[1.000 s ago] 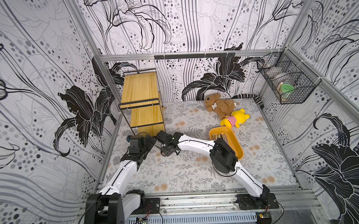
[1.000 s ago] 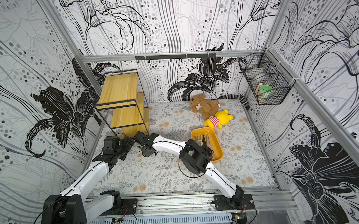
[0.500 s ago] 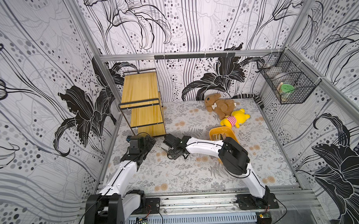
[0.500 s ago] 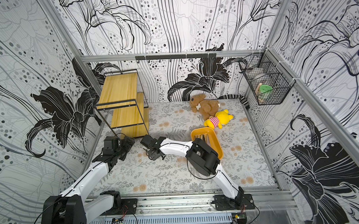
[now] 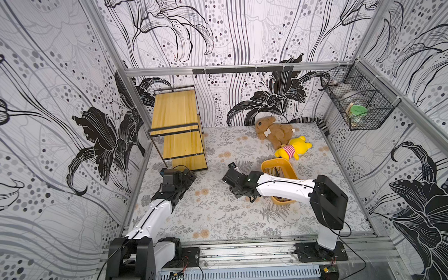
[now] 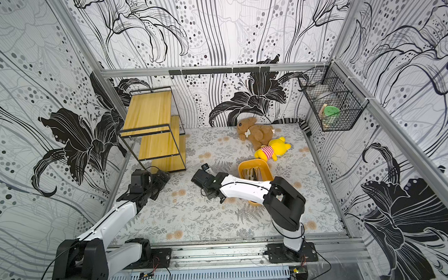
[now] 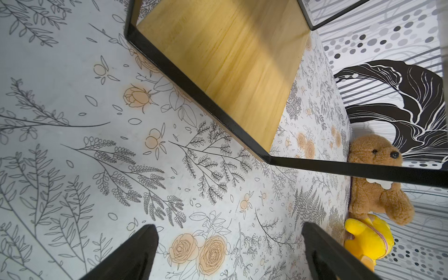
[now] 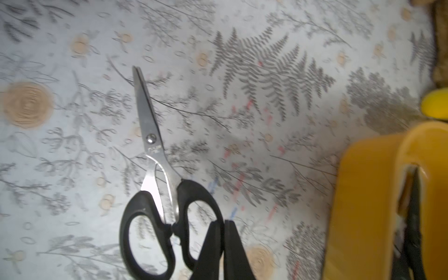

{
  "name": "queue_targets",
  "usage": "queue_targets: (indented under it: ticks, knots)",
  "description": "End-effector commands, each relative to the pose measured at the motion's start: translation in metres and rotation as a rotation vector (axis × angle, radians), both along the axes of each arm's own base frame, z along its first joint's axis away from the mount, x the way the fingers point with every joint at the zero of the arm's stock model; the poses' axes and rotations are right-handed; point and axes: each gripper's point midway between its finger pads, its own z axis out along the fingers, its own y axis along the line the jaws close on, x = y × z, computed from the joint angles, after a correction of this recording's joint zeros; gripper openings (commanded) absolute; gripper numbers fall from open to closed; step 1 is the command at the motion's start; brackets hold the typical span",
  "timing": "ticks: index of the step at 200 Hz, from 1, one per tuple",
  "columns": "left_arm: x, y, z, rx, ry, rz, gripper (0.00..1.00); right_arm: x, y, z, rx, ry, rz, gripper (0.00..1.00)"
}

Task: Put the scissors into the storage box
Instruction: Place the scissors in the storage box.

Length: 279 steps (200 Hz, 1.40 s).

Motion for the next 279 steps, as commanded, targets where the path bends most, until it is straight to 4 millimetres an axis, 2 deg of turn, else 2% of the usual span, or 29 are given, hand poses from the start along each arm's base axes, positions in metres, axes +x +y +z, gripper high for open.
queue_targets:
  ticks: [1,8,12,22,50,86,125,148,207,218,237,259,279]
  knots:
    - [0.006,-0.007,0.004,0.023,-0.029,-0.056,0.98,0.003,-0.058,0.016,-0.045,-0.012,-0.158,0.0]
    - [0.006,-0.009,0.003,0.024,-0.026,-0.064,0.98,0.004,-0.07,0.016,-0.042,-0.009,-0.182,0.0]
    - [0.005,-0.01,0.001,0.024,-0.022,-0.07,0.98,0.004,-0.076,0.025,-0.019,-0.02,-0.198,0.0]
    - [0.005,-0.014,-0.001,0.031,-0.017,-0.088,0.98,0.005,-0.093,0.03,-0.007,-0.025,-0.232,0.0]
    - [0.007,-0.02,-0.004,0.109,0.008,-0.139,0.98,0.008,-0.141,0.034,-0.009,-0.008,-0.327,0.0]
    - [0.013,-0.034,-0.001,0.211,0.024,-0.227,0.98,0.008,-0.182,0.03,0.007,0.038,-0.373,0.0]
    - [0.018,-0.043,0.0,0.24,0.026,-0.265,0.97,-0.001,-0.188,0.012,0.028,0.116,-0.378,0.0]
    - [0.02,-0.044,0.001,0.247,0.017,-0.265,0.97,0.001,-0.192,0.001,0.023,0.133,-0.385,0.0]
    - [0.026,-0.028,0.009,0.37,-0.011,-0.243,0.97,0.01,-0.201,-0.016,0.002,0.166,-0.391,0.0]
    - [0.027,-0.027,0.01,0.389,-0.016,-0.247,0.97,0.012,-0.201,-0.016,0.007,0.16,-0.388,0.05]
    - [0.03,-0.026,0.013,0.416,-0.04,-0.259,0.97,0.017,-0.202,-0.011,0.009,0.137,-0.393,0.24]
    - [0.036,-0.02,0.021,0.482,-0.076,-0.256,0.97,0.025,-0.205,0.004,0.016,0.086,-0.4,0.42]
    - [0.043,-0.013,0.031,0.556,-0.119,-0.254,0.97,0.034,-0.213,0.019,0.039,0.034,-0.413,0.47]
